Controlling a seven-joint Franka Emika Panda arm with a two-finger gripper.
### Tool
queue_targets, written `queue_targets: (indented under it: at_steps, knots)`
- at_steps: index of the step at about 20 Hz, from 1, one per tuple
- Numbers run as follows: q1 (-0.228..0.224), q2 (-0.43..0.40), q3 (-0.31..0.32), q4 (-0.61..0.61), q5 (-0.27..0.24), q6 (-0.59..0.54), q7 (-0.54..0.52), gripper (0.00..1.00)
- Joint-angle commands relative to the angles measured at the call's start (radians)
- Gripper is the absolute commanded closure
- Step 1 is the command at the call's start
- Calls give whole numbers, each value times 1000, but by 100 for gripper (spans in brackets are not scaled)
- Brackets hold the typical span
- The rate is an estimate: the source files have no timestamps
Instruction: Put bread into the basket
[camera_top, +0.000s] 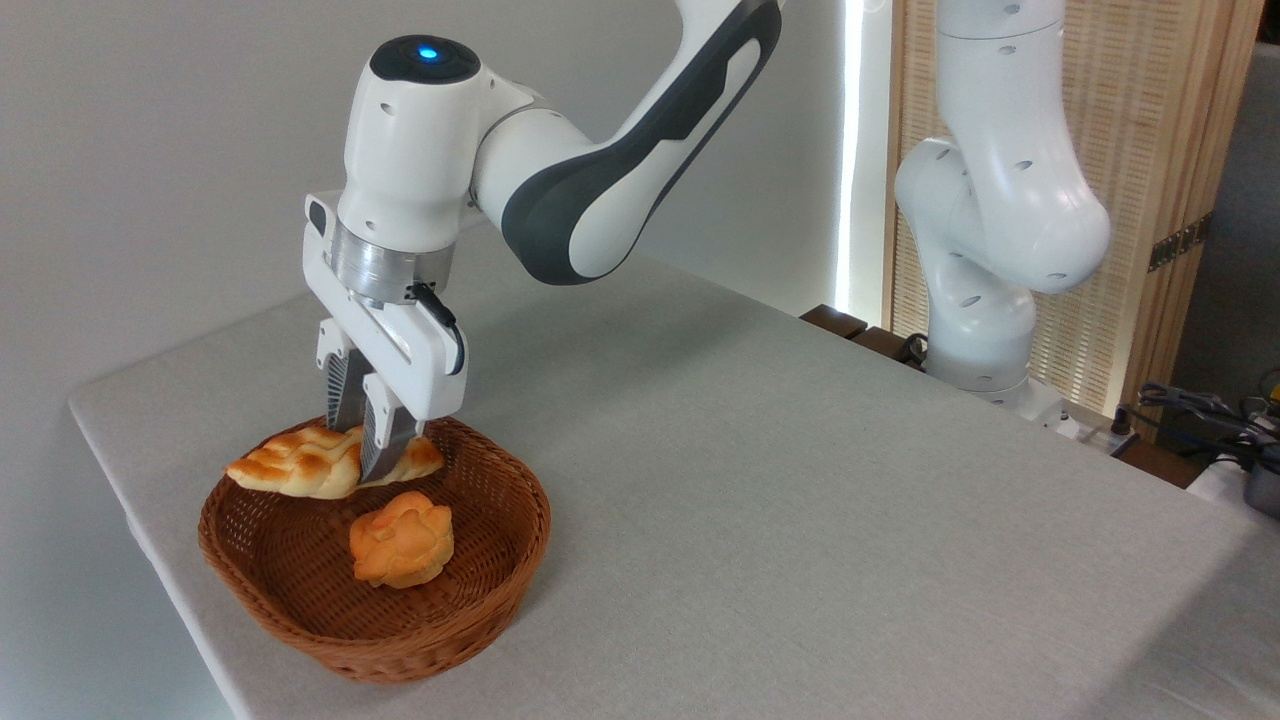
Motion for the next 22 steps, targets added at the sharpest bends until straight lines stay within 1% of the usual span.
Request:
queue_targets:
  at_steps: [1, 6, 8, 9, 10, 11, 12, 14, 15, 16, 17, 18, 19, 20, 21, 22]
  knots:
    - [-1, 2, 3, 15, -22, 10, -10, 0]
    - [1, -6, 3, 24, -17, 6, -12, 0]
    - [4, -30, 7, 27, -6, -14, -10, 0]
    - [7, -53, 14, 29, 14, -61, -8, 0]
    - [14, -78, 17, 42, 55, -130, -8, 0]
    - [60, -98, 8, 77, 105, -228, -8, 0]
    - [94, -109, 1, 123, 147, -355, -8, 0]
    - [113, -113, 3, 252, 201, -607, -10, 0]
    - [128, -113, 1, 300, 242, -703, -8, 0]
    - [135, -113, 0, 321, 283, -762, -8, 0]
    - [137, -115, -2, 325, 311, -782, -10, 0]
    - [145, -115, -6, 329, 328, -783, -13, 0]
    - [172, -115, -28, 340, 336, -786, -18, 0]
    - [209, -115, -51, 352, 339, -790, -21, 0]
    - [227, -115, -60, 358, 340, -795, -19, 0]
    - [228, -115, -56, 360, 340, -796, -19, 0]
